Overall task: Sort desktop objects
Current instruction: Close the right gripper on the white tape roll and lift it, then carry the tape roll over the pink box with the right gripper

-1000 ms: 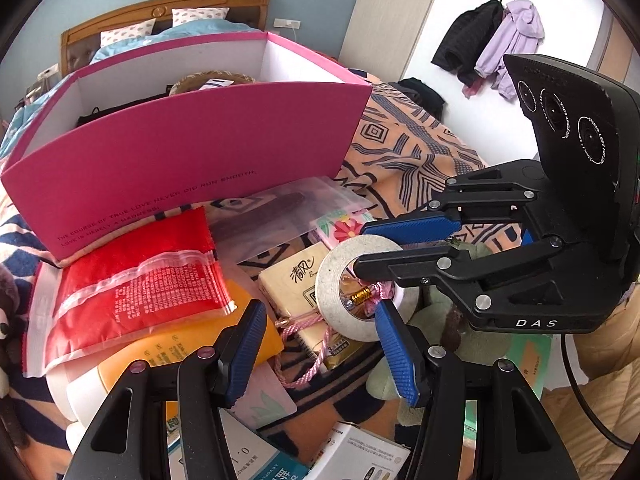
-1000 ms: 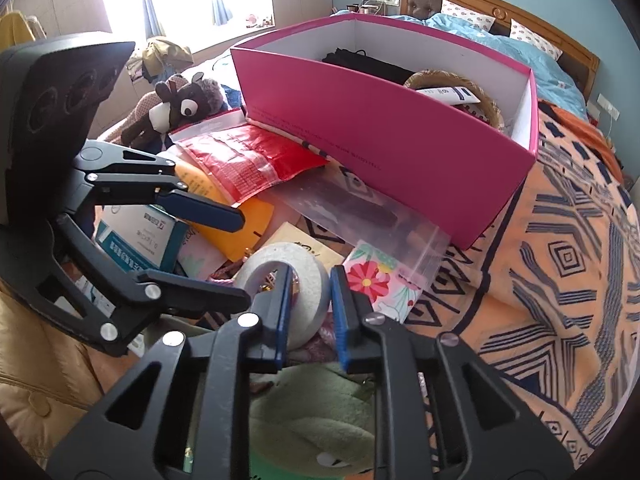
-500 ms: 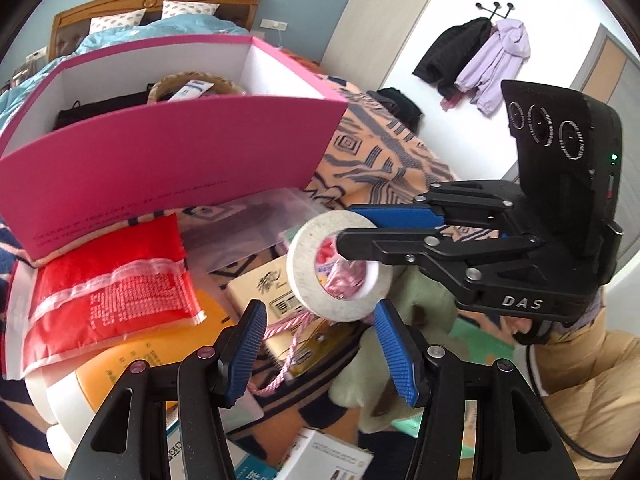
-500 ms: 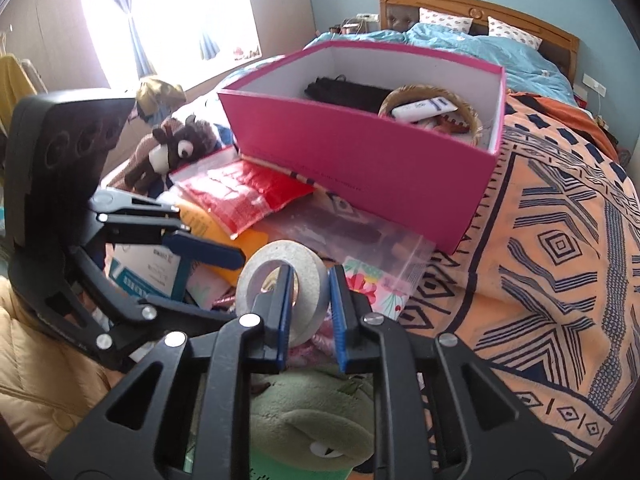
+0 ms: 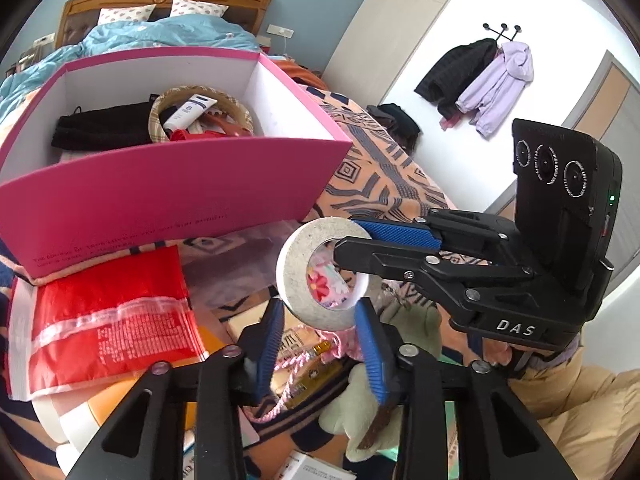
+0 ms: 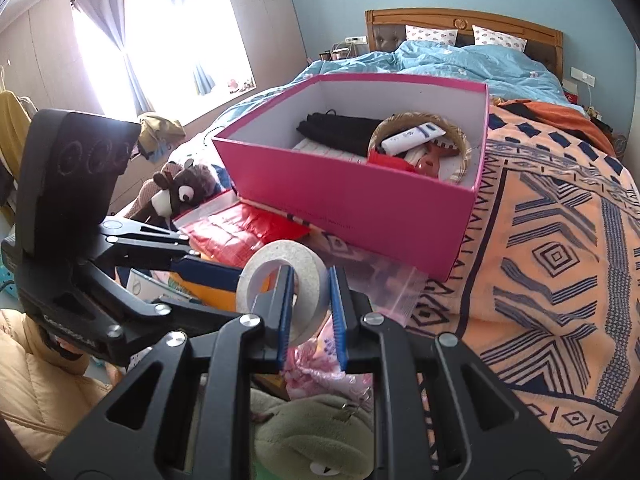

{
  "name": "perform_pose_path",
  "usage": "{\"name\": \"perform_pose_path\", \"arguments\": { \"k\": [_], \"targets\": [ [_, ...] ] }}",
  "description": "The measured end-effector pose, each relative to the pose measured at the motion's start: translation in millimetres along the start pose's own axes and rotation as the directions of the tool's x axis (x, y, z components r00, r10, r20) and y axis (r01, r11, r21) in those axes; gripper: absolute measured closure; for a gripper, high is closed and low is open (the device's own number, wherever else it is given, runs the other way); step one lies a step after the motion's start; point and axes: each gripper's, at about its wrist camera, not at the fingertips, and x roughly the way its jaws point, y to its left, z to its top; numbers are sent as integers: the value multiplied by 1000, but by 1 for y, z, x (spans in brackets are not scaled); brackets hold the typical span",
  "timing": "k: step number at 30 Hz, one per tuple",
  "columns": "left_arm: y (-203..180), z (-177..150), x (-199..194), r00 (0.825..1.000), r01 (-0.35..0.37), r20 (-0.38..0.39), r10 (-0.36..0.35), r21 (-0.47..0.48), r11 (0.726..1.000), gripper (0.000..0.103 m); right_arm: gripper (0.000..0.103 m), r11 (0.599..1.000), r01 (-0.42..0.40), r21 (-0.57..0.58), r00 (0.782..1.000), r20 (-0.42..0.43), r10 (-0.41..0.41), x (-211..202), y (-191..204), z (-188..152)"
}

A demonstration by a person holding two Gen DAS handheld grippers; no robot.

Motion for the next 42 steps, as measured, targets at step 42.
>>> {"name": "perform_pose_path", "arguments": {
  "k": [42],
  "targets": [
    [17,83,-24,988,-102,123,98,24,994,70,83,995,42,-88,991,134,-30,-5,-10,76]
  ]
}}
